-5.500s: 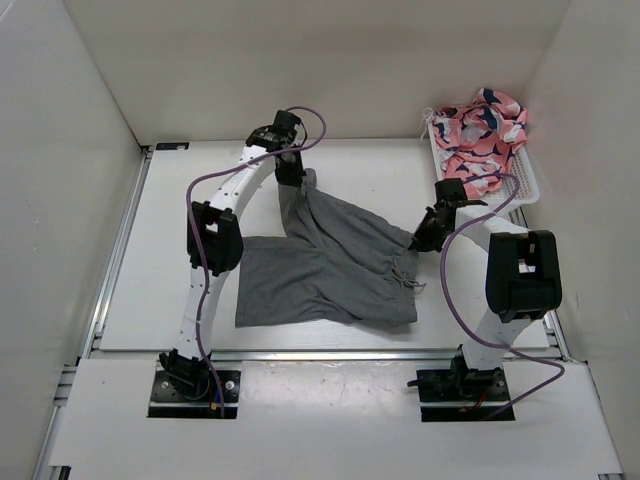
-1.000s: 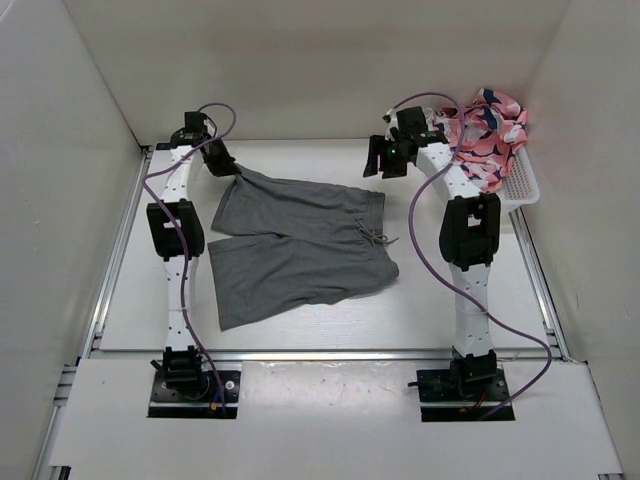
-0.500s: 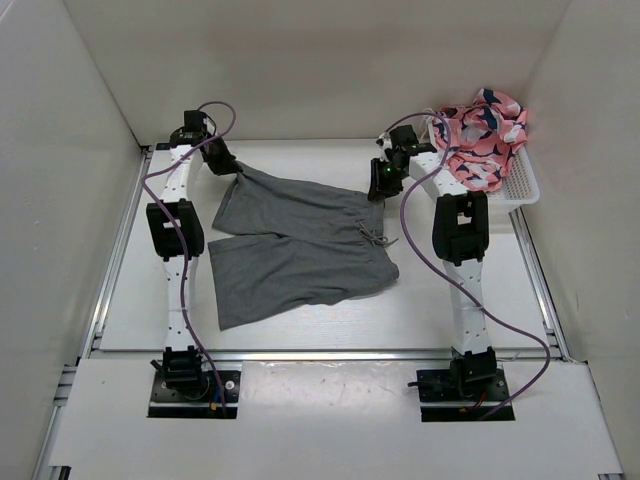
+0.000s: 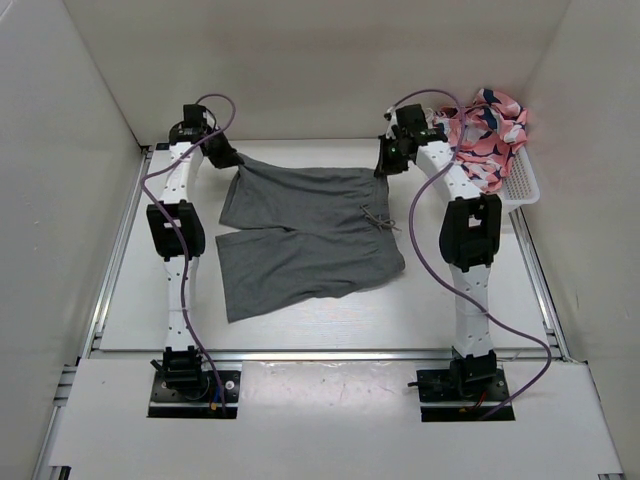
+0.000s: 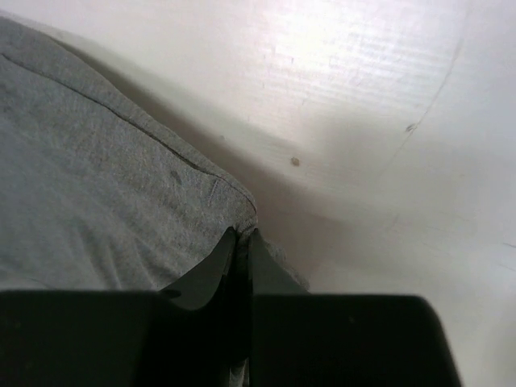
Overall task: Fold and stack the shorts
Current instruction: Fold the shorts
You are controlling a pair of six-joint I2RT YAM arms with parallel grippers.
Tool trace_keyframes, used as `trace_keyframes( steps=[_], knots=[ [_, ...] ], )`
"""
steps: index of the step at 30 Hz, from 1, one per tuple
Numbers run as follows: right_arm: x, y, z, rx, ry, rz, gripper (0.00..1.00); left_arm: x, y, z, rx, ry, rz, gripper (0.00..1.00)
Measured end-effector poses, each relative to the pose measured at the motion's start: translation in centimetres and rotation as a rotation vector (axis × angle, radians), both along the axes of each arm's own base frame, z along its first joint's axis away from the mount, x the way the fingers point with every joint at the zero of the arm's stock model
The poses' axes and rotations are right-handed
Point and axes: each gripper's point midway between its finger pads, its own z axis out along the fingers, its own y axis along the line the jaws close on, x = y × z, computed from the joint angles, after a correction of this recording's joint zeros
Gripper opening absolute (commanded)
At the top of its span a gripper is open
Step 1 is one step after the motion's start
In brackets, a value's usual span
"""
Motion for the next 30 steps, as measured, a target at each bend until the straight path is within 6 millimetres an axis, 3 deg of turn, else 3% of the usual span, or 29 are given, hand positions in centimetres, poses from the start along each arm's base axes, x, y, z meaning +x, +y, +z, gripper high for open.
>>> trace_keyframes(
  steps=[4, 9, 15, 20, 25, 27, 30],
  knots=[
    [1.7, -0.2, 3.4, 0.005, -0.096, -0.038, 0.00, 0.9, -0.3, 2.8, -0.019, -0.073, -0.001, 0.10],
    [3.1, -0.6, 5.5, -0.009, -0.166, -0.075, 0.00, 1.6, -0.2, 5.7, -0.053, -0.140, 0.007, 0.10],
    [5.0, -0.7, 8.5, -0.007, -0.258, -0.091, 0.00, 1.4, -0.1, 7.2, -0.101, -0.155, 0.003, 0.10],
    [4.3, -1.0, 7.0, -0.025, -0.224, -0.095, 0.00, -2.2, -0.3, 9.2, -0.098, -0.110, -0.014, 0.10],
    [0.3, -2.2, 4.0, -0.067, -0.117, -0.097, 0.00, -8.0, -1.9, 13.8, -0.066, -0.130, -0.058, 0.10],
    [-1.4, -2.9, 3.9, -0.084, -0.105, -0.106, 0.00, -10.7, -3.1, 15.3, -0.045, -0.143, -0.081, 0.10],
    [-3.2, -3.8, 5.0, -0.102, -0.124, -0.123, 0.00, -14.7, -5.0, 16.0, -0.011, -0.142, -0.114, 0.10]
  ],
)
